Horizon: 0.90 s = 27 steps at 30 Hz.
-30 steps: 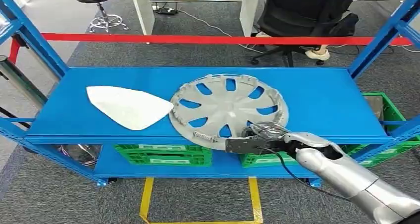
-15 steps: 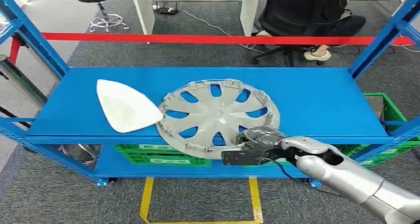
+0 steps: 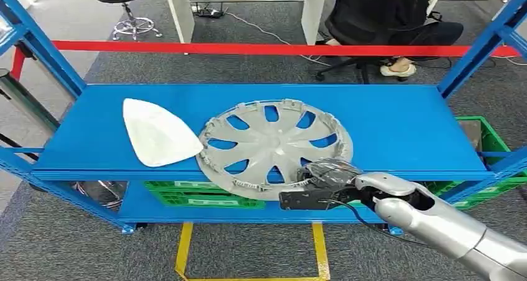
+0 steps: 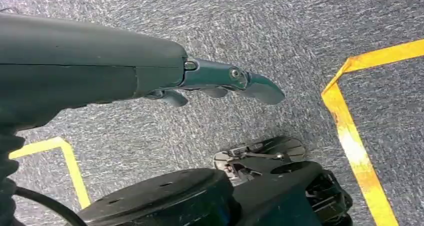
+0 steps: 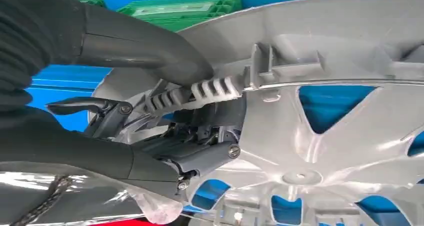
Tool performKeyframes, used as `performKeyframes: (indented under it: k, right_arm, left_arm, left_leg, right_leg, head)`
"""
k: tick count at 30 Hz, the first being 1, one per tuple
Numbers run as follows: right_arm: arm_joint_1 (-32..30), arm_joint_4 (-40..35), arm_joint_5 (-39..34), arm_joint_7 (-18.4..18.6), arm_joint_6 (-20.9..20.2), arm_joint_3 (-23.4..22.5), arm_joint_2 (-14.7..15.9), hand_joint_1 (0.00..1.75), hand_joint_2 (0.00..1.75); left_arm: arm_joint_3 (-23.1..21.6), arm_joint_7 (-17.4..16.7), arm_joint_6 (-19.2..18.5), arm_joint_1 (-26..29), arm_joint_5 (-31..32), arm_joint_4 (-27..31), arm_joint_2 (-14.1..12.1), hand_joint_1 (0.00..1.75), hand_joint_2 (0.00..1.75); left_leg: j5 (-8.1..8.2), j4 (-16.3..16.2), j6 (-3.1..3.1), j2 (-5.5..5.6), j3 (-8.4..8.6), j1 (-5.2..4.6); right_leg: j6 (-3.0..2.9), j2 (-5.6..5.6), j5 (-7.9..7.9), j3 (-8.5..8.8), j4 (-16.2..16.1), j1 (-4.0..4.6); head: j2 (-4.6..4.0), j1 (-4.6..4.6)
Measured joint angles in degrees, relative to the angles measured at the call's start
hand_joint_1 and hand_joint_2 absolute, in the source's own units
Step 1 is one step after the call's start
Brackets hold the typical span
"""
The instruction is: Take the parts from the cabinet and place them on the table.
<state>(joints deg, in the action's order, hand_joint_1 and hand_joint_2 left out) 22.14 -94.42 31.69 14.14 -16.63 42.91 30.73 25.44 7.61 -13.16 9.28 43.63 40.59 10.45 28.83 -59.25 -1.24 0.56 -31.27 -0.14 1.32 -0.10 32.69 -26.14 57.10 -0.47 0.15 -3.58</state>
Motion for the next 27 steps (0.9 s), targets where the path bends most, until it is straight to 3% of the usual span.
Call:
performKeyframes:
  k: [4, 9, 27]
  right_arm:
    - [-0.04, -0.04, 0.09, 0.00, 0.17, 0.09, 0.17, 1.75, 1.75]
    - [-1.39, -1.66, 2.27, 0.44, 3.30, -0.28, 0.24, 1.75, 1.75]
    - [-2.28, -2.99, 2.62, 0.68, 3.61, -0.66, 0.48, 1.75, 1.75]
  left_arm:
    - [0.00, 0.00, 0.00, 0.04, 0.00, 0.00, 0.00, 0.00, 1.75]
    - [0.00, -0.35, 0.00, 0.48, -0.44, 0.61, 0.09, 0.00, 1.75]
    - [0.00, -0.42, 0.00, 0.82, -0.50, 1.27, 0.33, 0.00, 1.75]
  left_leg:
    - [0.00, 0.00, 0.00, 0.00, 0.00, 0.00]
    - [0.00, 0.00, 0.00, 0.00, -0.01, 0.00]
    - [0.00, 0.00, 0.00, 0.00, -0.01, 0.00]
  right_leg:
    - [0.00, 0.00, 0.00, -0.01, 0.00, 0.00]
    - [0.00, 0.00, 0.00, -0.02, 0.00, 0.00]
    - [0.00, 0.00, 0.00, -0.02, 0.00, 0.00]
  head:
    - [0.00, -0.02]
    - [0.00, -0.02]
    - [0.00, -0.02]
